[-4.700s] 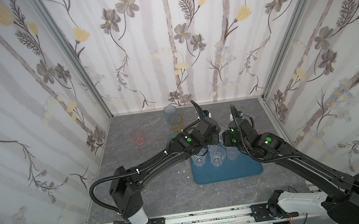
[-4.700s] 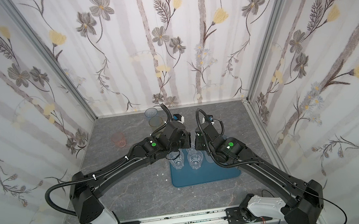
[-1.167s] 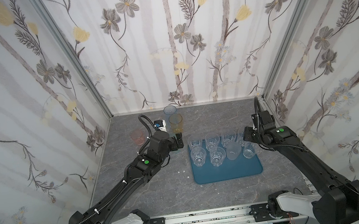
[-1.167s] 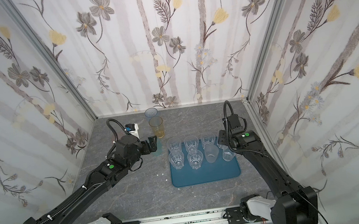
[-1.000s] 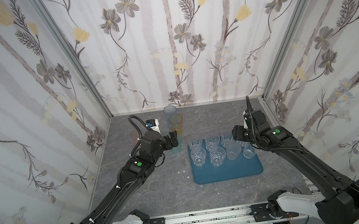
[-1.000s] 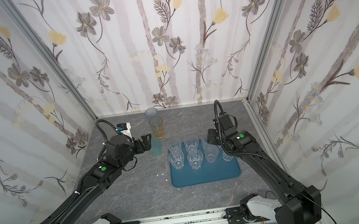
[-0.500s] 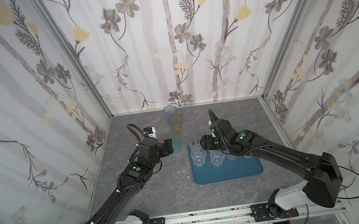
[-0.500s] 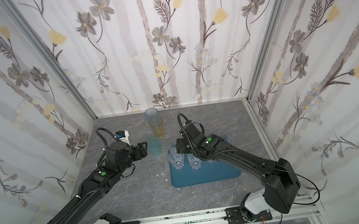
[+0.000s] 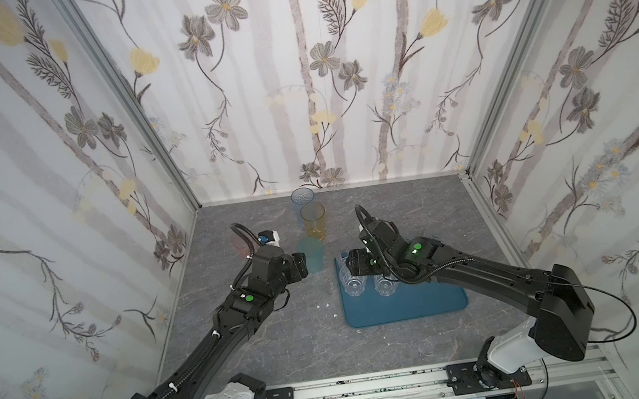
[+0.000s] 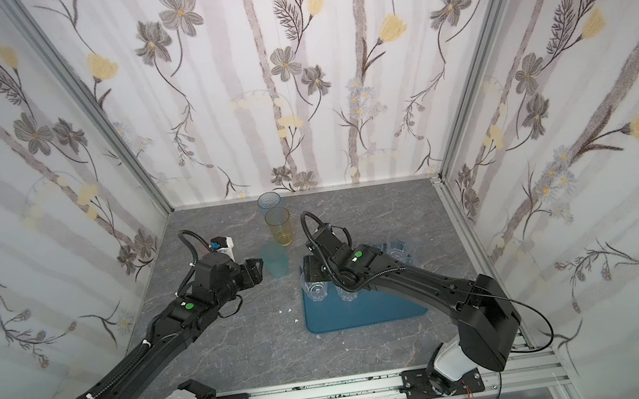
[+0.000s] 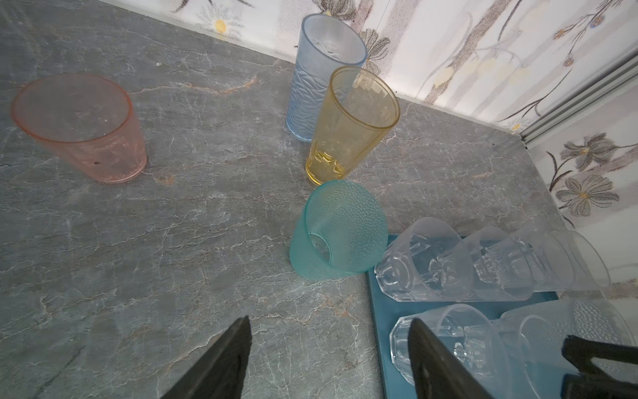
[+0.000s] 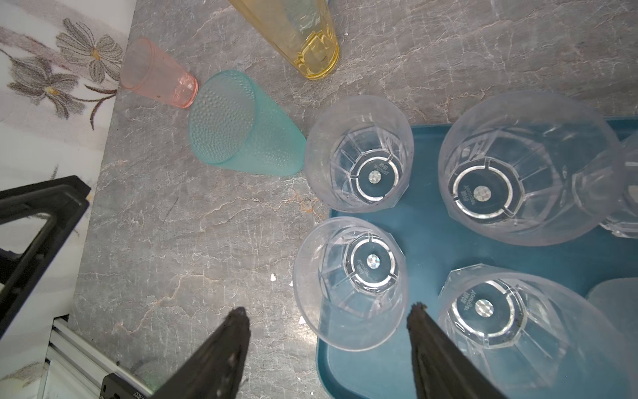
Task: Place the glasses into the tray
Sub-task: 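Move the left gripper to the blue textured glass and grasp it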
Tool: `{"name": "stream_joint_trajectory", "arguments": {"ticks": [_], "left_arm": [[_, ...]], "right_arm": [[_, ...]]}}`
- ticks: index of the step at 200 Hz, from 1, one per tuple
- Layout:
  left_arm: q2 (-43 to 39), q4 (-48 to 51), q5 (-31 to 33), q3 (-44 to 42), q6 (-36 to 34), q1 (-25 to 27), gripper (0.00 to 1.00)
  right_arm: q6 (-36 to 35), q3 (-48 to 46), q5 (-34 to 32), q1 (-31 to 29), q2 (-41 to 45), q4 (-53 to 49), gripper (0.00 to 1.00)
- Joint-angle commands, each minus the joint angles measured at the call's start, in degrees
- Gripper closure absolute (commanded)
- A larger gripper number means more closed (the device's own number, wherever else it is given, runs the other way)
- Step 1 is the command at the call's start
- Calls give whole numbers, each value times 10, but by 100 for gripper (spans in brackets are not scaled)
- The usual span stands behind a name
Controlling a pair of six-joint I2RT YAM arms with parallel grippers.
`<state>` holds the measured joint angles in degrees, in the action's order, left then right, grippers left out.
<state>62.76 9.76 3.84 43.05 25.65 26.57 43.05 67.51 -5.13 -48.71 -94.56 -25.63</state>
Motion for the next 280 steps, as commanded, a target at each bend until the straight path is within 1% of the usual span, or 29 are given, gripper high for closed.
{"name": "stream_joint_trajectory", "arguments": {"ticks": [1,48,63,111,158,165,184,187,197,215,251,280], "left_arm": [[26,-4,-38,22,-20,-15,29],[91,-4,-86,81,-57,-44,38],[124,-4,-97,100,-68,-53,40],[207,-3,-111,193,-89,-92,40],[317,-3,-134,307,-84,-129,39],[333,-2,-138,340,-82,-132,38],[382,1,-146,391,-80,-138,38],[389,3,-148,399,-79,-138,38],[413,7,-153,426,-77,-138,38],[446,22,-174,465,-74,-138,43],[473,36,-175,492,-77,-137,44],[487,45,-155,513,-90,-136,44]], "right_arm": [[8,-1,-14,-2,1,12,27],[12,-16,-22,-6,13,14,27],[14,-20,-25,-6,17,13,27],[18,-29,-28,-8,26,14,27],[20,-37,-35,-11,27,9,27],[21,-38,-36,-10,28,8,27],[20,-38,-37,-11,28,5,27],[21,-38,-37,-10,42,5,27],[20,-38,-38,-11,45,3,27],[20,-38,-40,-11,45,1,26],[20,-40,-44,-10,43,1,26],[18,-33,-39,-11,35,5,26]]}}
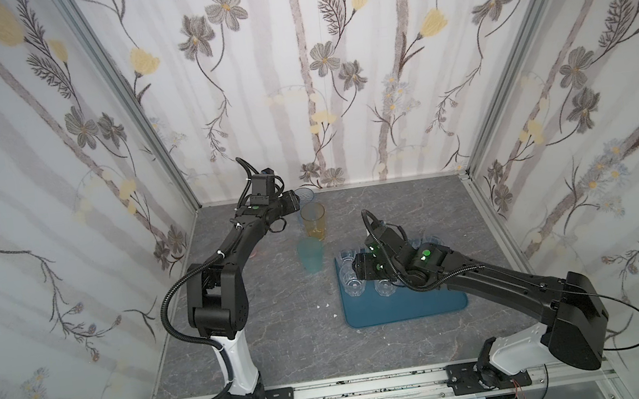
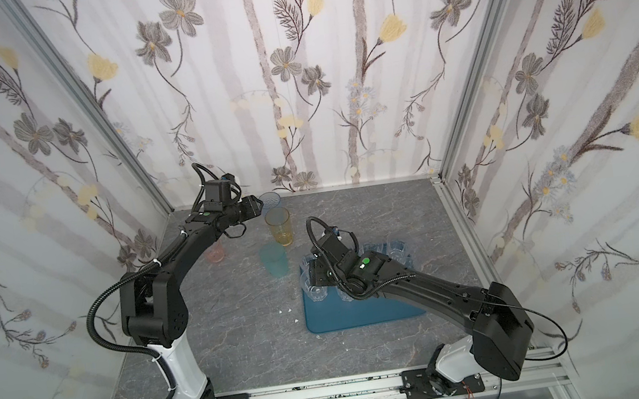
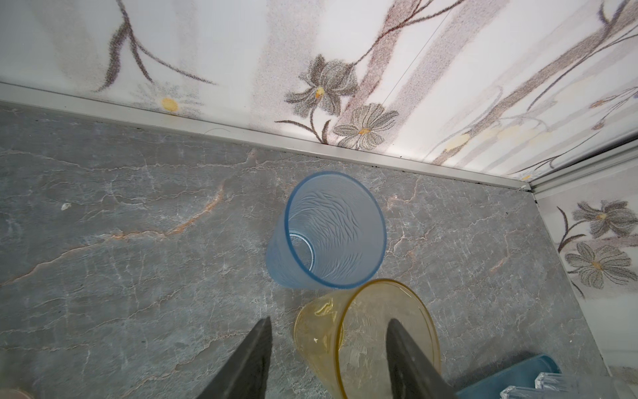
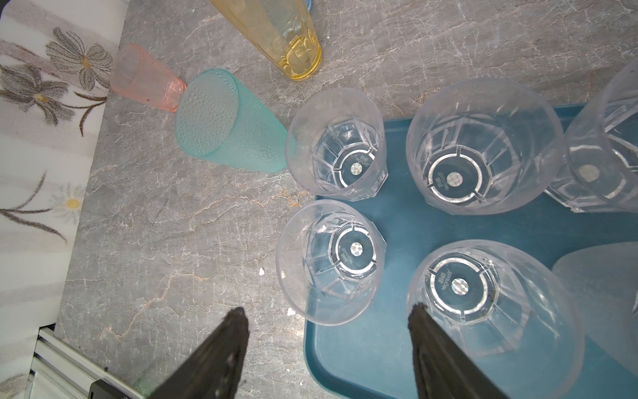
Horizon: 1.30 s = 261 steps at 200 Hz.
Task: Place the glasses into the tray
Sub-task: 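Move the left gripper to the blue textured glass and grasp it, then lift the blue glass and carry it toward the tray while the right gripper approaches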
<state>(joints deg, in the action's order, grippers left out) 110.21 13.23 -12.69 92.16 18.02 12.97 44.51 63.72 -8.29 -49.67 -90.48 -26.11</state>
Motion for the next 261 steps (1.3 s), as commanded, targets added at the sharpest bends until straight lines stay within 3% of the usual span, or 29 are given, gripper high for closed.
{"name": "stream_joint_trajectory", "arguments": {"ticks": [1,32,94,137,180,261], "left_arm": [[14,11,11,23,-14,0,44],[61,28,68,71,-35,-1,45],[143,42,90,156,-68,-1,50],[189,45,84,206,-68,-1,64],[207,46,78,226,-72,1,84],[151,47,113,201,-86,1,98]], "right_arm": [[3,5,-7,-1,-5,10,26],[0,19,-4,-3,-30,6,26],[8,6,-9,-9,-23,4,26],[9,15,-8,-12,-32,4,26],[9,15,-17,-15,-28,-2,26],[10,14,-30,-15,-19,-3,26]]}}
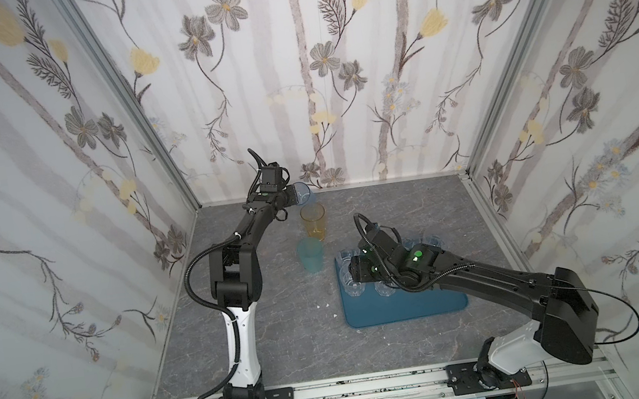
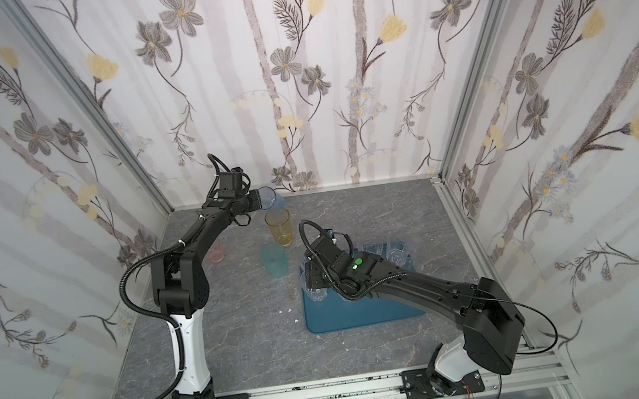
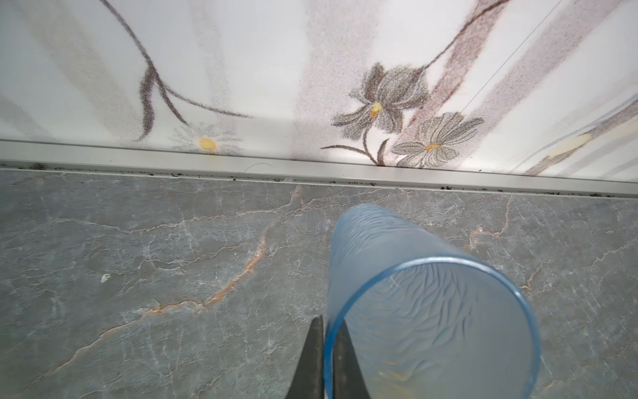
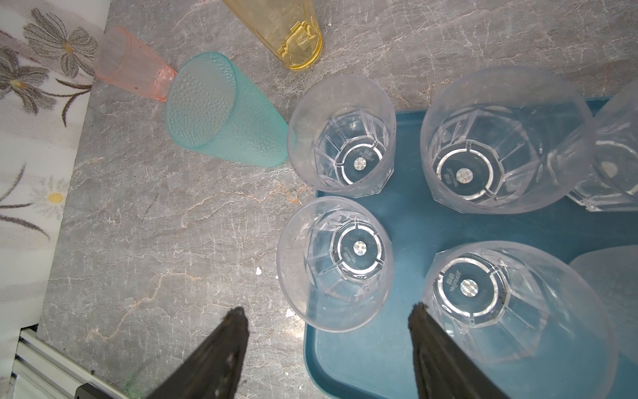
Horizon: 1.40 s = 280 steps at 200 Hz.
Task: Place the glasses into the tray
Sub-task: 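Lift the blue glass and carry it toward the tray while the right gripper approaches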
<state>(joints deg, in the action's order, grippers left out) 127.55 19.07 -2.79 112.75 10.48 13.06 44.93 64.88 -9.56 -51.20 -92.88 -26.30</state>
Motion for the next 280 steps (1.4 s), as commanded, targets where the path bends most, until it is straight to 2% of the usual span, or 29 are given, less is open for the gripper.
{"name": "stream_joint_trajectory", "arguments": {"ticks": [1,51,83,106,133,153,163,188,198,227,257,280], "left_arm": [[-23,-11,14,-5,-11,0,98],[-74,-10,38,-18,-14,0,100],[-133,-10,75,-49,-19,2,100],[-178,-10,79,-81,-11,4,100],[-225,-10,78,-115,-7,15,100],[-259,-10,81,-145,-5,29,100],[-276,-10,83,-159,-4,38,100],[-318,-10,93,-200,2,65,100],[-334,-10,99,-216,5,78,100],[-372,-9,131,-258,24,125,100],[-395,-8,142,-279,42,172,100],[-402,-6,150,-282,54,209,100]], "right_arm": [[6,2,-17,0,5,-1,26],[-3,9,-35,0,10,-6,26],[-48,67,-79,3,-3,-31,24],[-94,122,-138,3,-24,-44,19],[-129,187,-243,2,-57,-73,1],[-131,233,-315,4,-84,-101,0],[-149,253,-295,11,-98,-105,0],[-173,292,-176,37,-121,-101,0],[-172,298,-164,37,-121,-83,1],[-153,299,-122,37,-100,-19,9],[-142,258,-60,37,-58,75,19],[-132,232,-55,37,-35,112,25]]}}
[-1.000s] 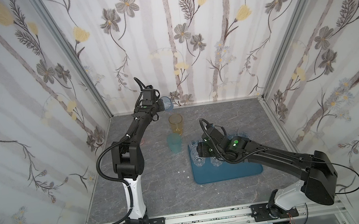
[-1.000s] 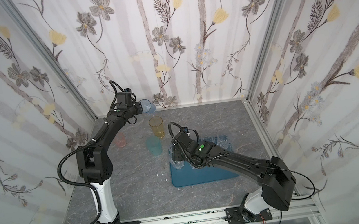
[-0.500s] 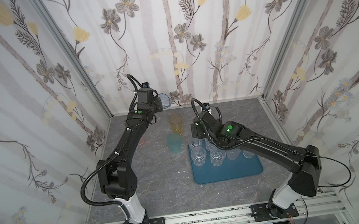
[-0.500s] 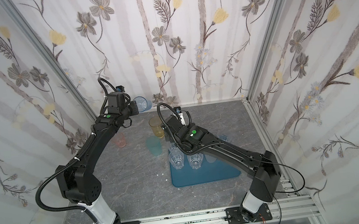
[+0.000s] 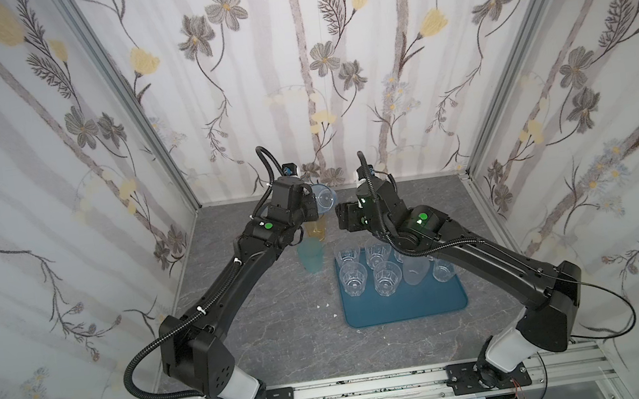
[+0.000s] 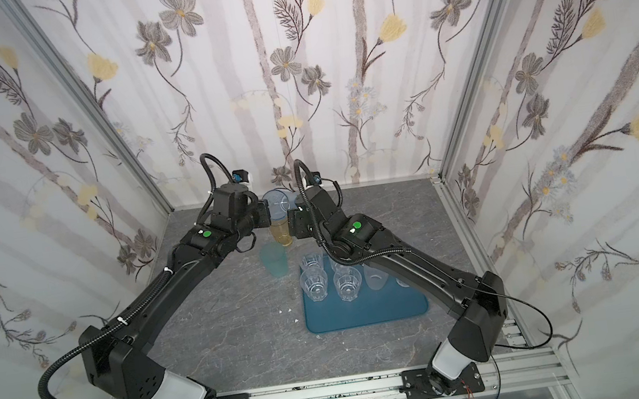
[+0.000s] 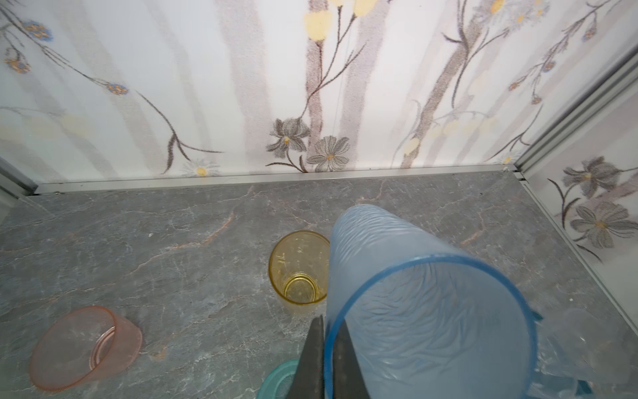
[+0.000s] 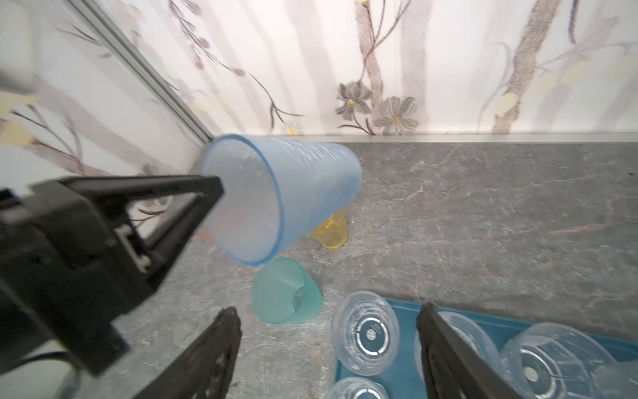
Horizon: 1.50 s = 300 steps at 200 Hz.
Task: Place the glasses into the tray
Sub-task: 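Lift the blue glass and carry it toward the tray while the right gripper approaches, then pass the blue glass from the left gripper to the right gripper, then lower the blue glass onto the tray with the right gripper while the left withdraws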
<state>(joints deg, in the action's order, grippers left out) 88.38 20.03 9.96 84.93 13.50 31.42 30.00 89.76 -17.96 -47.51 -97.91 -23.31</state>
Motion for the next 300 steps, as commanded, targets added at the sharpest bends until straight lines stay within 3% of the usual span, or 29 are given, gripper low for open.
{"name": "stream_joint_trajectory", "arguments": {"ticks": [1,53,113,136,164,183,233,253,300], "left_arm": [[-11,-16,23,-4,25,26,100],[-28,-12,39,-8,50,84,100],[-43,-12,47,-4,76,133,100],[-45,-12,23,5,80,146,100],[-62,-12,-15,11,89,151,73],[-81,-13,-18,5,74,151,64],[-158,-19,86,-66,0,145,30],[-197,-31,118,-126,-7,140,22],[-245,-40,164,-244,-24,134,20]], "right_arm": [[17,-17,28,0,16,83,25],[24,-14,-26,26,8,41,38],[6,-11,-100,26,-5,5,70],[8,-16,-114,25,3,-7,79],[8,-34,-107,27,27,-8,86],[8,-51,-85,33,49,-9,88],[2,-91,-6,38,103,-49,90],[2,-112,31,37,126,-88,91],[-25,-172,144,33,178,-185,91]]}}
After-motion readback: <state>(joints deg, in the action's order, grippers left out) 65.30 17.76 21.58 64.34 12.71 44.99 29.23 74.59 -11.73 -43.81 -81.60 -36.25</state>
